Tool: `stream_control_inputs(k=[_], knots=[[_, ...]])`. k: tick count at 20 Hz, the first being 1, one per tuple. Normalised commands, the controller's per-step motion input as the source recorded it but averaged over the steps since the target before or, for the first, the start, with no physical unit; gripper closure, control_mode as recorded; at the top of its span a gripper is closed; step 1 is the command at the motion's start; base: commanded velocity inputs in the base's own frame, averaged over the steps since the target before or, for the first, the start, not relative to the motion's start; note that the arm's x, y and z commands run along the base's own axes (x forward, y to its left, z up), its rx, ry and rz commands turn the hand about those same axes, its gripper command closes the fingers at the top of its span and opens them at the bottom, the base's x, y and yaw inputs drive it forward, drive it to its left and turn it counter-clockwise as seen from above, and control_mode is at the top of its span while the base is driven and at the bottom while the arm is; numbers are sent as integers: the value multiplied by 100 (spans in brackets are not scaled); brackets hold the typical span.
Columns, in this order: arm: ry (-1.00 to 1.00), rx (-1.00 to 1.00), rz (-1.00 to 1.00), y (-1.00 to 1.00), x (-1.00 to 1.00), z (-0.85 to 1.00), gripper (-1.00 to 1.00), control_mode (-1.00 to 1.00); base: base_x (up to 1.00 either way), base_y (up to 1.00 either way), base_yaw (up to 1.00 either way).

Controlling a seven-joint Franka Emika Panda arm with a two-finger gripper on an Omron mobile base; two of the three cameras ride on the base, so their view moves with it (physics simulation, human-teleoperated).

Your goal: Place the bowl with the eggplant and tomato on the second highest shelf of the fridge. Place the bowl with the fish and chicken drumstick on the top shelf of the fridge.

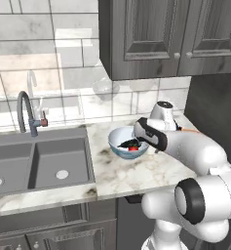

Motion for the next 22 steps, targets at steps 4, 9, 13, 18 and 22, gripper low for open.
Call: stream_control_inputs(k=[4,9,13,18,22], knots=[[0,0,-7,1,47,-32,-100,-100,0,0,0],[0,0,-6,0,44,-32,-100,-100,0,0,0],[2,0,-3,1,15,-31,100,-100,0,0,0],[-1,0,0,0,-3,0,100,-100,0,0,0],[-20,0,0,0,-48,20,100,-100,0,0,0]])
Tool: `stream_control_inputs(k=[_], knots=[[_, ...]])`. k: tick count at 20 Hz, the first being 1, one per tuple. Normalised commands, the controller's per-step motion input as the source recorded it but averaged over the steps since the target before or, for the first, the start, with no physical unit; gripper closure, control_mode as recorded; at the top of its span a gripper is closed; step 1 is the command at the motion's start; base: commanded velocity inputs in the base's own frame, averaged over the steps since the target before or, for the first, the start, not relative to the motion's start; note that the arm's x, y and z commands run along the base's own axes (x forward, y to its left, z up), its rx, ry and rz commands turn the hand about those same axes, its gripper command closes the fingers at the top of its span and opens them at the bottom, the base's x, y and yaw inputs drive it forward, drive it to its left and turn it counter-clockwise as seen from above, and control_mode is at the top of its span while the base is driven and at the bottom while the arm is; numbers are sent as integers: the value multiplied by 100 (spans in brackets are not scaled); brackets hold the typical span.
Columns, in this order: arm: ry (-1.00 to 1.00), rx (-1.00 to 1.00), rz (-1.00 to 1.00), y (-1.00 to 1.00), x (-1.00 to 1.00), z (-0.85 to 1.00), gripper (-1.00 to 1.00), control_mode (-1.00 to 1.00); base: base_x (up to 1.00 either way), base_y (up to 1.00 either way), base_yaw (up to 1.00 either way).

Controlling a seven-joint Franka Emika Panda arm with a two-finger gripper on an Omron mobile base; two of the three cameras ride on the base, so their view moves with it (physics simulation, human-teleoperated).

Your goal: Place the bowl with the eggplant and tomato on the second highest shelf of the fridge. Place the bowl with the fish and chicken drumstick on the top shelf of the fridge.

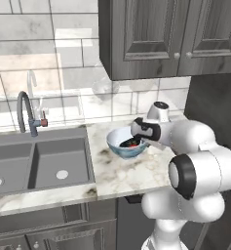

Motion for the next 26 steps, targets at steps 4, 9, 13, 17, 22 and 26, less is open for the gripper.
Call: stream_control_inputs(k=[4,9,13,17,22,26], knots=[[-28,0,0,1,-92,57,100,-100,0,0,0],[-23,0,-5,11,-90,81,100,-100,0,0,0],[-11,-1,-10,24,-75,100,100,-100,0,0,0],[-2,0,-6,9,-76,100,100,-100,0,0,0],[7,2,-1,0,-82,97,100,-100,0,0,0],[10,3,0,0,-86,63,100,-100,0,0,0]])
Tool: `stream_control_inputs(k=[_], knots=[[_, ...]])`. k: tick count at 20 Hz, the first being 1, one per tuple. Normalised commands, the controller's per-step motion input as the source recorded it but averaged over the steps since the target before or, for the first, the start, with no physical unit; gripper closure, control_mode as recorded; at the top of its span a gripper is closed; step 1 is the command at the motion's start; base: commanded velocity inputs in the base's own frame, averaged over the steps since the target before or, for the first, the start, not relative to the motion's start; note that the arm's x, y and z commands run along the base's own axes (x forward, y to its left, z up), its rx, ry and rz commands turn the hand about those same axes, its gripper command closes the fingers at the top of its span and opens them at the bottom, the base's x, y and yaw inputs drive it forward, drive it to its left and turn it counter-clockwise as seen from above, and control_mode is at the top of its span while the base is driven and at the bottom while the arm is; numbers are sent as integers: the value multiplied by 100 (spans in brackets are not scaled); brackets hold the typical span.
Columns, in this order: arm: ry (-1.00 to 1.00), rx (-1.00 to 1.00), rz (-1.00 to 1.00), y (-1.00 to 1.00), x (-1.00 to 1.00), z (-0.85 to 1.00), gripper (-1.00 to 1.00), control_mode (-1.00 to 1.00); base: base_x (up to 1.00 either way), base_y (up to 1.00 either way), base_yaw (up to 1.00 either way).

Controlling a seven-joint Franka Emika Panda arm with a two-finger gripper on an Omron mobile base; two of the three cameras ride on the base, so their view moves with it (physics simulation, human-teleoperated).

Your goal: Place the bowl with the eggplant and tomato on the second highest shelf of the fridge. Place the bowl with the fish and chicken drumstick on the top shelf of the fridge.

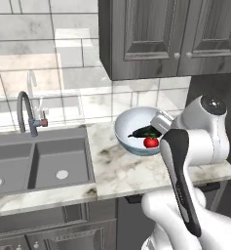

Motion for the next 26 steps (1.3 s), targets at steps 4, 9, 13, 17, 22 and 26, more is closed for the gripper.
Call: stream_control_inputs(k=[4,9,13,17,22,26], knots=[[-2,0,0,0,-40,13,100,-100,0,0,0],[0,0,0,0,0,0,100,100,-70,-4,-23],[0,0,0,0,0,0,100,100,-100,-1,-58],[0,0,0,0,0,0,100,100,-97,-6,-62],[0,0,0,0,0,0,100,100,-30,-84,-49],[0,0,0,0,0,0,100,100,28,-100,-28]])
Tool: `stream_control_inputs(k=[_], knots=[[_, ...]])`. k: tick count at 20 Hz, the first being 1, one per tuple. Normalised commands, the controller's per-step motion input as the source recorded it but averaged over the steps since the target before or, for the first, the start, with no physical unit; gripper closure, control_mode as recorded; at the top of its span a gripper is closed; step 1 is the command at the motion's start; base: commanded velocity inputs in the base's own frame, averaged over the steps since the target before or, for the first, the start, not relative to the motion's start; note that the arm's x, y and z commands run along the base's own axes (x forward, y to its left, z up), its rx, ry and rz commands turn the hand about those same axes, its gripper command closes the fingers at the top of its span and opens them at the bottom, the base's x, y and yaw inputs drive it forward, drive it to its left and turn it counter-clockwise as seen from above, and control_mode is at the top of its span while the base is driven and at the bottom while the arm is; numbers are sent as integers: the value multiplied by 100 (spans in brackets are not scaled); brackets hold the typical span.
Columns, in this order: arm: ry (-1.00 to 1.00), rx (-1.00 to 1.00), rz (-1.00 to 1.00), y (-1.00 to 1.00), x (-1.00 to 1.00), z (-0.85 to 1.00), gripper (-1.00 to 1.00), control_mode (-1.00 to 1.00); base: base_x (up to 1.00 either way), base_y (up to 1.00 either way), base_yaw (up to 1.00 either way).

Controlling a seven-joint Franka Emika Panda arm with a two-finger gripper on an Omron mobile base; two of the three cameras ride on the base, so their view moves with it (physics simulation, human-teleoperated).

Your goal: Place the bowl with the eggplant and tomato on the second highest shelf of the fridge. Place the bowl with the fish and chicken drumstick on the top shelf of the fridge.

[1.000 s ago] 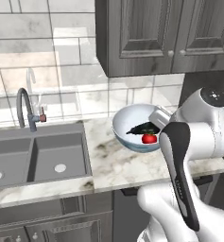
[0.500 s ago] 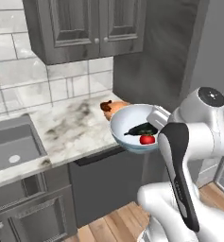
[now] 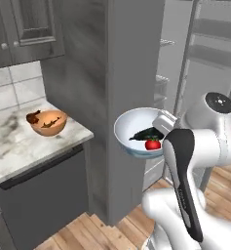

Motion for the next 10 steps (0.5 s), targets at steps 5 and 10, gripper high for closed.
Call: stream_control_inputs(k=[5,10], knots=[[0,0,0,0,0,0,100,100,65,-100,2],[0,0,0,0,0,0,100,100,63,-97,13]])
